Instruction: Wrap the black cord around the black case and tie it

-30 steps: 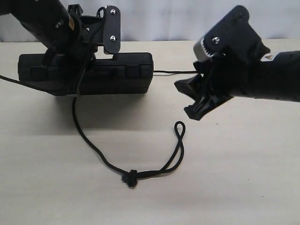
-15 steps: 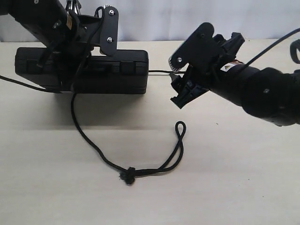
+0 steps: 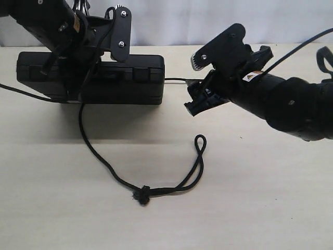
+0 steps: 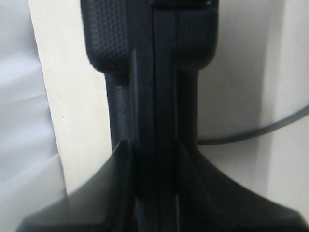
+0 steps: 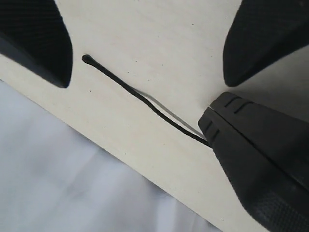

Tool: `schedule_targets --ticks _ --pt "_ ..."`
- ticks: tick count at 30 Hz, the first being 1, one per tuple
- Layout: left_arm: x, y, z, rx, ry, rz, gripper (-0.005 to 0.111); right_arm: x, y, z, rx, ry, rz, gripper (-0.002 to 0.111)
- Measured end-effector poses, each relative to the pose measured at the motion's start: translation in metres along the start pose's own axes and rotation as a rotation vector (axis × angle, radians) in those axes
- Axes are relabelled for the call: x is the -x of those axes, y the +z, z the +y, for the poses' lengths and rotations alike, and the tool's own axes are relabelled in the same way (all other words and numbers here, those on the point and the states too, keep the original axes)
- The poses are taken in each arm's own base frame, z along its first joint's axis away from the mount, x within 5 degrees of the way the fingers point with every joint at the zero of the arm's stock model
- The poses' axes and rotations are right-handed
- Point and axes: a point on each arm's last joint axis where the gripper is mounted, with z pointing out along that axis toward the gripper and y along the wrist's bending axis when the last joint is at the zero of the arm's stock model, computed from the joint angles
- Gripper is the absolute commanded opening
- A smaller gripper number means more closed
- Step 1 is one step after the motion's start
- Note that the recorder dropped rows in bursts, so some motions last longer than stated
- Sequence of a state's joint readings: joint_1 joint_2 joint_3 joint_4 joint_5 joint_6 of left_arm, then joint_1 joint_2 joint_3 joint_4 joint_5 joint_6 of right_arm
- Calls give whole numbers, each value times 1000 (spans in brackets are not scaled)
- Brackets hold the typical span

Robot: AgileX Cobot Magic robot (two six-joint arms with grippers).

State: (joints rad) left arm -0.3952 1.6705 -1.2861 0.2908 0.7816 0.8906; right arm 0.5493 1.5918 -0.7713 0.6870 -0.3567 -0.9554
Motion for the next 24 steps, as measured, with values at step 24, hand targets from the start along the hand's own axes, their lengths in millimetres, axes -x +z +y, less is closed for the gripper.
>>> schedule_targets --ticks 24 --pt "0 0 0 1 -13 1 0 62 4 -26 363 -519 10 110"
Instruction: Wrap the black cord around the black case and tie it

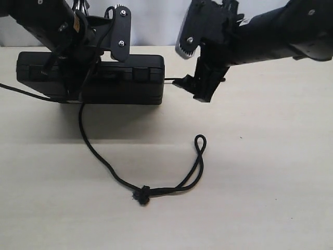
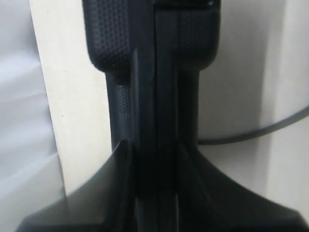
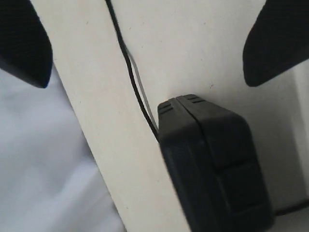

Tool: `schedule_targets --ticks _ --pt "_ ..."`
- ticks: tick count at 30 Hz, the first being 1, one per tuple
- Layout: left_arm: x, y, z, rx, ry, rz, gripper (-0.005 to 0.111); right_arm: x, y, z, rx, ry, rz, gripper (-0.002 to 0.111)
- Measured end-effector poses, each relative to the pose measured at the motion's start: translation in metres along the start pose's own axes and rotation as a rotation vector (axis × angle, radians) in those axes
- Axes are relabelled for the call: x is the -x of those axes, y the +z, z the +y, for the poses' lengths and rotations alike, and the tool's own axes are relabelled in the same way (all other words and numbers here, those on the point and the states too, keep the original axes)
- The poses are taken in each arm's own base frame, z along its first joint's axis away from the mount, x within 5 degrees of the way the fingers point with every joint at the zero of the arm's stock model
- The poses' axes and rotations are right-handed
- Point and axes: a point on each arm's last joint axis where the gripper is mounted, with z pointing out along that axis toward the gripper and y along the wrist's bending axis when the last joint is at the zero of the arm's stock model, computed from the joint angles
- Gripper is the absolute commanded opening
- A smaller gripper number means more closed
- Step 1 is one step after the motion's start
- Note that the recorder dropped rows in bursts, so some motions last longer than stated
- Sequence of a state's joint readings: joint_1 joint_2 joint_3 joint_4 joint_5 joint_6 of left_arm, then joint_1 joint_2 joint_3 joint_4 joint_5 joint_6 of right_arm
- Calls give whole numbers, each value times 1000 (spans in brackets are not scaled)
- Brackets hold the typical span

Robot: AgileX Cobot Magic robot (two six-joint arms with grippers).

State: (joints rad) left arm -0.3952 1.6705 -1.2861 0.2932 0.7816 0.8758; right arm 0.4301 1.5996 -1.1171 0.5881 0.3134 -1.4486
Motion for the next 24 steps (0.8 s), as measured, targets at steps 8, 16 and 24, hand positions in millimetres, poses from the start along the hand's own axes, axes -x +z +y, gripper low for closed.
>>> schedule_targets --ticks 8,16,24 --pt "0 0 0 0 -2 0 0 10 45 26 -26 -168 -12 110" --pt "0 0 0 0 -4 0 0 21 81 48 -5 -270 -16 66" --pt "0 0 0 4 7 3 35 23 81 43 -45 -247 -19 4"
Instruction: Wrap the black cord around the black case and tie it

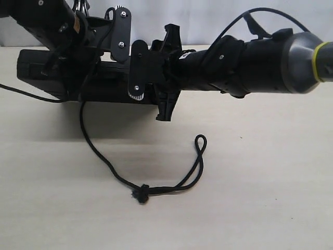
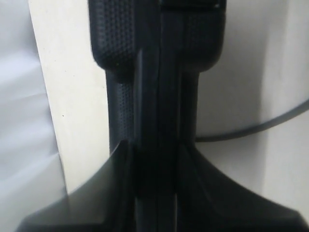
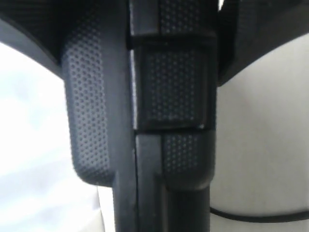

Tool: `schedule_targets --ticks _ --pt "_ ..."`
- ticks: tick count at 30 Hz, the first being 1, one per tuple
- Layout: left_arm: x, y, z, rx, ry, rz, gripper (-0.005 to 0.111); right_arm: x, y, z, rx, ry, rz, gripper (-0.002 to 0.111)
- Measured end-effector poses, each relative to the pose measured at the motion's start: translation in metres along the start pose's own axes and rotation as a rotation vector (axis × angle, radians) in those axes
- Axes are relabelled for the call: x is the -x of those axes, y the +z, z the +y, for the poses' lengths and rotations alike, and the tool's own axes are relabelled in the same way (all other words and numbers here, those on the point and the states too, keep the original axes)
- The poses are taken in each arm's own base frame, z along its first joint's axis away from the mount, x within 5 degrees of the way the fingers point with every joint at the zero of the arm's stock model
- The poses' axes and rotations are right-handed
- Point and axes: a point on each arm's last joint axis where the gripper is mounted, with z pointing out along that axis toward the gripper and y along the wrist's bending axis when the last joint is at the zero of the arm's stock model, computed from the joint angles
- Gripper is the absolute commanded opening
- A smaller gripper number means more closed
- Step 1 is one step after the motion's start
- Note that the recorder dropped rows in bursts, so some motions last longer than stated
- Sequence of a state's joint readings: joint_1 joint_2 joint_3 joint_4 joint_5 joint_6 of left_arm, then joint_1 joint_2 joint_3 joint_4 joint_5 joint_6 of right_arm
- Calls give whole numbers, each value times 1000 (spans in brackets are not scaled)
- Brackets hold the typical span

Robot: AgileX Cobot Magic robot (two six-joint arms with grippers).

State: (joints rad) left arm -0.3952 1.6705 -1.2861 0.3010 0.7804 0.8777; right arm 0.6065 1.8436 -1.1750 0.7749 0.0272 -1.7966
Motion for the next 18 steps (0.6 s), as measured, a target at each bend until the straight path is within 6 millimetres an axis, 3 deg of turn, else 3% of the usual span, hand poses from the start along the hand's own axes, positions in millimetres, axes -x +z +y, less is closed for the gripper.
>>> schedule_targets --ticks 6,11,15,18 --pt "-3 -5 7 72 53 24 66 -1 0 0 -11 8 4 4" --pt "-18 -26 15 143 114 111 69 -1 0 -1 -12 8 4 4" --pt "-43 -55 26 223 52 125 69 -1 -1 0 -8 8 3 4" --pt "-64 -65 32 237 -36 133 69 2 -7 -1 2 12 -11 4"
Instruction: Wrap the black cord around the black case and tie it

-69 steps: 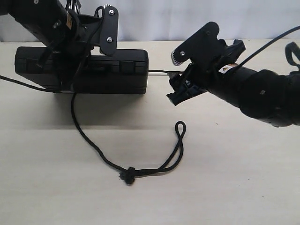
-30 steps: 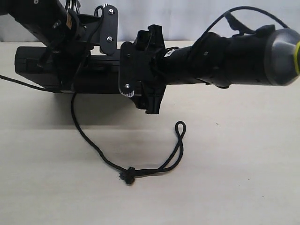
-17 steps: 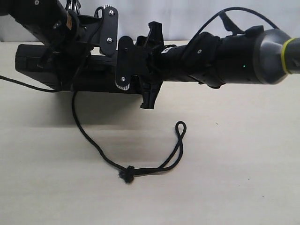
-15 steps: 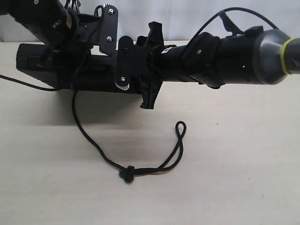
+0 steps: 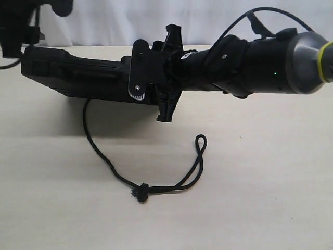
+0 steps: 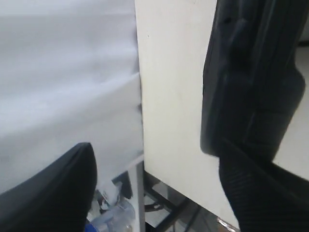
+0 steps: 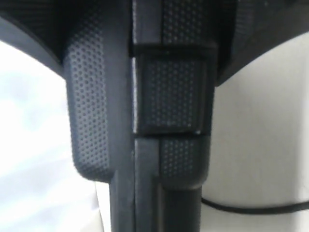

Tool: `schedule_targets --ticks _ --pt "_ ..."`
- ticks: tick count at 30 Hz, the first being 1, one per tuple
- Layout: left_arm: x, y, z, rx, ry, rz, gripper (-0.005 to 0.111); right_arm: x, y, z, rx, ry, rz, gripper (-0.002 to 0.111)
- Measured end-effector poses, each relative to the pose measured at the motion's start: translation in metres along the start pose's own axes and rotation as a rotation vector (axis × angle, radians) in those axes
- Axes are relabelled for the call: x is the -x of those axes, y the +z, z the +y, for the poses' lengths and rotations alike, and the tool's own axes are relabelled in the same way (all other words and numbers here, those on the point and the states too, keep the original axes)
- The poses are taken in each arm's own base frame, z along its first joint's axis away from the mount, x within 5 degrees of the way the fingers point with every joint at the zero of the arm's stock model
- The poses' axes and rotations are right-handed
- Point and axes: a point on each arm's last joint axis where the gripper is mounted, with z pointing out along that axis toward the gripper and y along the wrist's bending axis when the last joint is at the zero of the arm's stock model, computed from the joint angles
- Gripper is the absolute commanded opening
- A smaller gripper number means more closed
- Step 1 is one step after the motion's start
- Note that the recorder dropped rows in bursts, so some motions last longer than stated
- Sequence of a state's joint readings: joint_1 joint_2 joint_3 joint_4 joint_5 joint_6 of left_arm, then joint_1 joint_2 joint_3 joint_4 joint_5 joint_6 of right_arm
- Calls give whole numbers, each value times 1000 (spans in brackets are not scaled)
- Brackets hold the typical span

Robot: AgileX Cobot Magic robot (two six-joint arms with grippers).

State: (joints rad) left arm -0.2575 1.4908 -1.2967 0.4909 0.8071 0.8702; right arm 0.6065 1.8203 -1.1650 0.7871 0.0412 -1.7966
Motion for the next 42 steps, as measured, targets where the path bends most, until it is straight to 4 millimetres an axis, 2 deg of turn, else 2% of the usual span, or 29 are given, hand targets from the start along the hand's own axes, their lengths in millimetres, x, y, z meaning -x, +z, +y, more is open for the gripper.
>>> schedule_targets --ticks 3,6,11,16,24,38,40,42 --pt "-16 3 0 -54 -40 17 69 1 -5 -2 16 7 -11 4" --pt "-30 14 -5 -149 -71 24 69 -6 -7 -6 32 37 -5 4" --pt "-38 34 -16 -212 -62 24 69 -18 -10 -12 52 85 5 4" --pt "-31 47 -25 -185 20 -51 69 -19 -10 -12 53 91 6 4" --pt "-20 54 -27 -131 93 -172 69 -19 -10 -12 57 91 5 4" --pt "-9 101 -41 -177 94 -187 68 -19 -10 -12 61 90 4 4" --pt "-7 104 -41 -172 59 -199 58 -19 -10 -12 61 90 3 4" --pt "-7 105 -41 -171 24 -202 37 -19 -10 -12 61 92 3 4"
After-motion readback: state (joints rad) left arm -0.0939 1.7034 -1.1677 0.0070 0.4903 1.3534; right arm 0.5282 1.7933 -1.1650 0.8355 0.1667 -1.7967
